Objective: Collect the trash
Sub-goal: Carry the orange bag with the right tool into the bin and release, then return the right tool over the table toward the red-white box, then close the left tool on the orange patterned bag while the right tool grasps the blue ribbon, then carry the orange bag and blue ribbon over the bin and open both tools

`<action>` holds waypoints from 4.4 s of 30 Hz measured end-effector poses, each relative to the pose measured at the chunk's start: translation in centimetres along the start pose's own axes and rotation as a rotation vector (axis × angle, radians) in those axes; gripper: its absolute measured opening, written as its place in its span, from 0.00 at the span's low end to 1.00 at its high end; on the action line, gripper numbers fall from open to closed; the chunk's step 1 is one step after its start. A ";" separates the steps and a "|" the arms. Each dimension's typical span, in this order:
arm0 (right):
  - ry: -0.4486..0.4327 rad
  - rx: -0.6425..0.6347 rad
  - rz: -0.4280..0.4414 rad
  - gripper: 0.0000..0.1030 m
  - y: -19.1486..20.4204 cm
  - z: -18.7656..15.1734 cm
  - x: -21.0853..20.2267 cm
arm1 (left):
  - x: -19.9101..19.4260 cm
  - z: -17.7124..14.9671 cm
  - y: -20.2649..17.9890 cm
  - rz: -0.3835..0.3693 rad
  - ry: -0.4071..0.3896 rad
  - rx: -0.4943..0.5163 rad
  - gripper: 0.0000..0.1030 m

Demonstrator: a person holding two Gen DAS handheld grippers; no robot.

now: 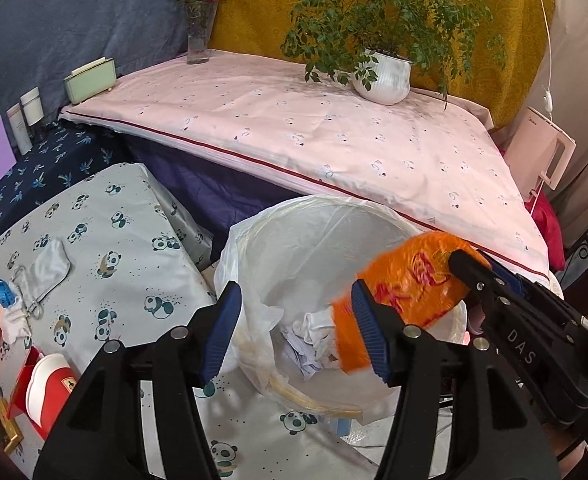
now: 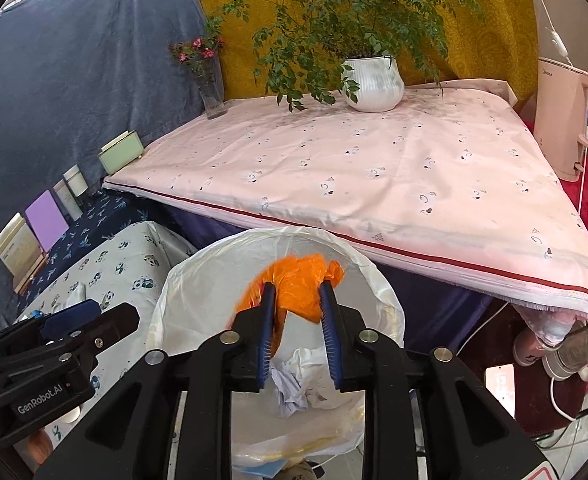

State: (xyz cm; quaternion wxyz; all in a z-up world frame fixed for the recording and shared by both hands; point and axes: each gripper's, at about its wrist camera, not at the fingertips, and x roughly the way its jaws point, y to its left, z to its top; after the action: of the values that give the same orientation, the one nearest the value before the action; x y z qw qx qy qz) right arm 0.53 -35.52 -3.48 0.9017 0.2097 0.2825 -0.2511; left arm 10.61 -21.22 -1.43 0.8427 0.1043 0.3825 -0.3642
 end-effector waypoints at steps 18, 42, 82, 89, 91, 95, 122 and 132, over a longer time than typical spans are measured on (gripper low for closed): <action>-0.028 -0.027 0.019 0.48 2.8 0.1 -1.6 | -2.5 -1.1 3.1 0.044 -0.025 -0.051 0.58; -0.022 -0.176 0.134 0.55 11.9 -2.1 -5.4 | -9.5 -5.8 11.0 0.195 -0.069 -0.161 0.66; 0.170 -0.426 0.337 0.55 30.8 -9.6 0.1 | -11.3 -12.3 35.6 0.484 -0.026 -0.597 0.87; 0.188 -0.440 0.370 0.55 34.3 -9.0 3.5 | -8.2 -12.2 38.6 0.461 0.020 -0.666 0.77; 0.193 -0.448 0.380 0.55 35.4 -8.9 4.5 | -7.4 -12.2 39.1 0.435 0.042 -0.668 0.64; 0.208 -0.454 0.403 0.55 37.6 -8.6 6.5 | -6.9 -12.4 39.2 0.423 0.055 -0.660 0.32; 0.279 -0.436 0.435 0.16 40.8 -6.6 11.8 | -8.1 -11.2 37.3 0.365 0.017 -0.603 0.00; 0.183 -0.375 0.420 0.15 36.2 -3.2 6.7 | -11.9 -8.3 32.8 0.354 -0.062 -0.538 0.00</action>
State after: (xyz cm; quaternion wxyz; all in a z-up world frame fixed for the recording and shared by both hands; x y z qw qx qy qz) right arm 24.77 -7.63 -1.44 0.9278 0.1150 0.3545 0.0178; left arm 23.40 12.22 -1.92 0.9016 -0.0683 0.4151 -0.1011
